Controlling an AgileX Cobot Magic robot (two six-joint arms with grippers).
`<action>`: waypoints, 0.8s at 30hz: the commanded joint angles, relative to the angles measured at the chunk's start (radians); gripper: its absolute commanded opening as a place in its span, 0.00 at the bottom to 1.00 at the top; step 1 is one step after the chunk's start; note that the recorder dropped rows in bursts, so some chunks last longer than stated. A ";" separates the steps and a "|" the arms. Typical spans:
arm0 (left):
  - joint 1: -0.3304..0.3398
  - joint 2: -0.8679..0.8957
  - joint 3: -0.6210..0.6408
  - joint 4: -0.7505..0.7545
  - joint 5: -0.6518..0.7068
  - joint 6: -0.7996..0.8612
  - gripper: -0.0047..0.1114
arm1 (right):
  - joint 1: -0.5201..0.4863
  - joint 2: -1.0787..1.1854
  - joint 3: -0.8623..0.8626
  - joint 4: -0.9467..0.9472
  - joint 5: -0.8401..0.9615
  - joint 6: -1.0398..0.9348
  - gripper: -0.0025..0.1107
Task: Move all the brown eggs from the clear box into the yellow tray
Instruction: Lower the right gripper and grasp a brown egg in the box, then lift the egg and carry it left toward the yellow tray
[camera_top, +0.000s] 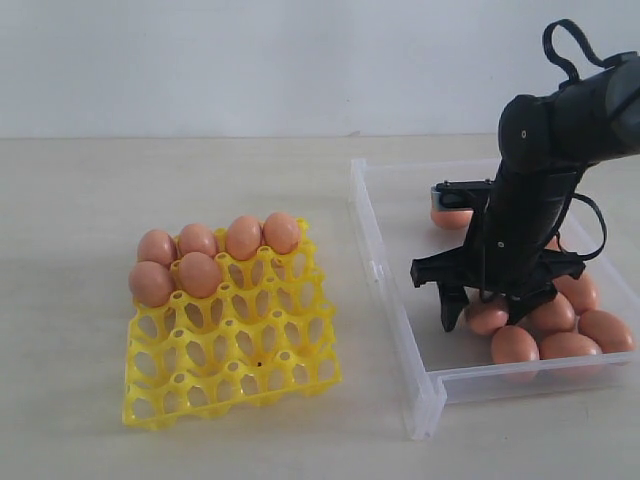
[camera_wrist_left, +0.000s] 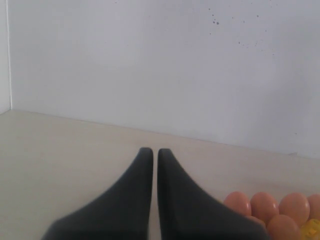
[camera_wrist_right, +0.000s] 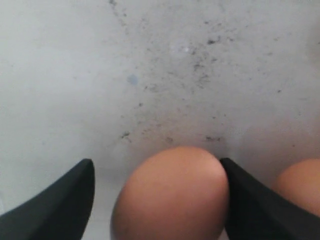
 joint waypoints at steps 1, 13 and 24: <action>-0.002 -0.002 0.003 -0.009 -0.003 -0.009 0.07 | -0.003 0.021 0.006 -0.004 -0.047 0.035 0.54; -0.002 -0.002 0.003 -0.009 -0.003 -0.009 0.07 | -0.003 0.019 0.006 -0.001 -0.061 -0.068 0.02; -0.002 -0.002 0.003 -0.009 -0.001 -0.009 0.07 | 0.108 -0.139 0.007 -0.097 -0.505 -0.074 0.02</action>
